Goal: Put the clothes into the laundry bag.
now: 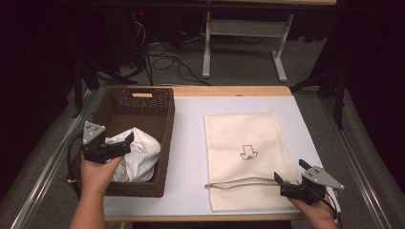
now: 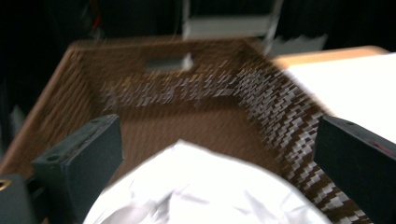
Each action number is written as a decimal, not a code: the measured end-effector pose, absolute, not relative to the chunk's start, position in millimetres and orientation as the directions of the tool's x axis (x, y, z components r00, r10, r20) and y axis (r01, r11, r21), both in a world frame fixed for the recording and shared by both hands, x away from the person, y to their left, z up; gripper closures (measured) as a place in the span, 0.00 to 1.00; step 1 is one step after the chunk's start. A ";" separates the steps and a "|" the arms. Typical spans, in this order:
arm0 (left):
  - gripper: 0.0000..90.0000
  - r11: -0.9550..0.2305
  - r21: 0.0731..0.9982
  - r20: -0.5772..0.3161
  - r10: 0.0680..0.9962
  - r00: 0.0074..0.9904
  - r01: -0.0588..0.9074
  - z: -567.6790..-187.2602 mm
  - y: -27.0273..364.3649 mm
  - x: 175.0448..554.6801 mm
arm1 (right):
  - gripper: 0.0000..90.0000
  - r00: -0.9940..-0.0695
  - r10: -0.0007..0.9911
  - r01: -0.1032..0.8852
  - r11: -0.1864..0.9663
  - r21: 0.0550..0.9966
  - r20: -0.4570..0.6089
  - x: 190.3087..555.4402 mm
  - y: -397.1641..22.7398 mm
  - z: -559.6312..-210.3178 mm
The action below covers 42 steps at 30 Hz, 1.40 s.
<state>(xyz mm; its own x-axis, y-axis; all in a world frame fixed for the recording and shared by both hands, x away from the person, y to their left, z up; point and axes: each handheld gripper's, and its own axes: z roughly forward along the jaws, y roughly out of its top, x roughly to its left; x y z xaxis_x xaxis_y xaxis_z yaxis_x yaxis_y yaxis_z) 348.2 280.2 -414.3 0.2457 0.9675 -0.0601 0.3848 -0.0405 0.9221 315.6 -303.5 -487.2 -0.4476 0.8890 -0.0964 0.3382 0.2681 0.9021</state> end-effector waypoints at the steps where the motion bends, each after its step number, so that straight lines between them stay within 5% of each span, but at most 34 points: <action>1: 0.03 -0.050 0.907 -0.060 0.967 0.248 0.418 -415.8 280.1 350.5 | 0.01 -0.450 0.888 0.337 0.272 0.901 -0.099 316.0 -303.5 -487.6; 12: 0.00 -0.133 0.817 -0.008 0.970 0.243 0.562 -416.4 273.0 362.5 | 0.01 -0.449 0.888 0.344 0.268 0.900 -0.093 316.7 -304.0 -488.2; 16: 0.00 -0.153 0.713 -0.023 0.970 0.242 0.685 -412.3 275.5 367.7 | 0.01 -0.450 0.888 0.349 0.272 0.897 -0.094 317.9 -303.9 -488.8; 31: 0.01 -0.281 0.393 0.024 0.955 0.296 0.875 -433.7 248.9 396.9 | 0.01 -0.450 0.888 0.345 0.269 0.899 -0.093 317.1 -304.2 -487.9; 36: 0.00 -0.200 0.257 -0.057 0.973 0.222 0.945 -450.8 260.3 411.8 | 0.01 -0.449 0.888 0.345 0.270 0.899 -0.094 317.7 -304.4 -488.1; 38: 0.00 -0.113 0.188 -0.170 0.975 0.146 0.976 -469.9 269.6 419.3 | 0.01 -0.451 0.887 0.339 0.271 0.901 -0.097 318.1 -304.9 -488.2; 42: 0.00 -0.137 0.113 -0.157 0.976 0.154 0.984 -481.3 265.9 424.4 | 0.01 -0.448 0.890 0.345 0.262 0.902 -0.087 317.9 -305.4 -488.6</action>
